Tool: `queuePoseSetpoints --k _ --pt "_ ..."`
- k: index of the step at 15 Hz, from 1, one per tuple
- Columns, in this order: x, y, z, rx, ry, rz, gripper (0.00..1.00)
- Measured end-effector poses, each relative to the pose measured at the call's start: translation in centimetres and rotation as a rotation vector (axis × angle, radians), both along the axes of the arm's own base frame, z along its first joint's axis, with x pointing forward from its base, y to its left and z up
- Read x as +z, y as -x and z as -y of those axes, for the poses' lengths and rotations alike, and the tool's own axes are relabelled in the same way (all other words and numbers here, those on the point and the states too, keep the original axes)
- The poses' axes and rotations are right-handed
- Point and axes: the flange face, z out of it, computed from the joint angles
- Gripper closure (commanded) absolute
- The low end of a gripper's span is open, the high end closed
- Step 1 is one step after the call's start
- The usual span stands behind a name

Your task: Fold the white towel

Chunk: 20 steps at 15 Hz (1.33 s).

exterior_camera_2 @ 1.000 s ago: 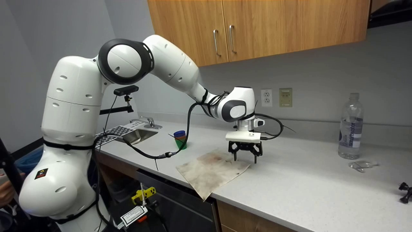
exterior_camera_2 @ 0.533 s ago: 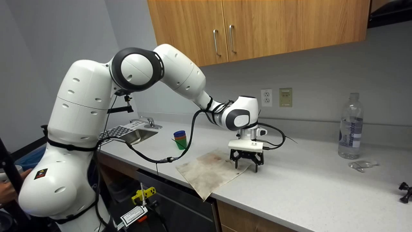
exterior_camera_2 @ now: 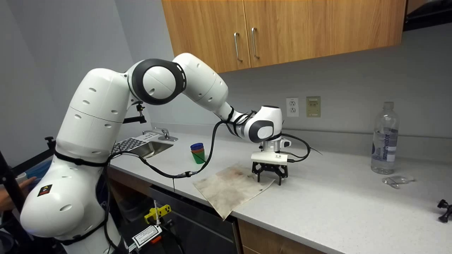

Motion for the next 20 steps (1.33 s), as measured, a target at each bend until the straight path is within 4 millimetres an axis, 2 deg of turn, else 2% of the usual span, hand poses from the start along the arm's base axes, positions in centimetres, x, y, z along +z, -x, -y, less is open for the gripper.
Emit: queuePoseSetpoints --k 1,2,3,5,6,9,15,16,20 --pt "0.0 -0.1 -0.3 0.002 -0.003 0.002 0.07" --pt "0.0 -0.2 -0.5 0.002 -0.004 0.003 0.13" --pt "0.1 -0.3 -0.7 0.0 -0.004 0.005 0.1" --pt "0.1 -0.3 -0.8 -0.007 -0.004 0.005 0.15" --pt "0.1 -0.3 -0.8 -0.013 -0.003 0.005 0.32" --pt "0.2 -0.4 -0.7 -0.032 0.0 0.006 0.5" --pt "0.6 -0.1 -1.1 -0.077 0.012 -0.012 0.96" --pt "0.7 -0.1 -1.3 -0.083 0.02 -0.017 1.0" --pt "0.9 -0.1 -1.7 -0.102 0.07 -0.019 0.97"
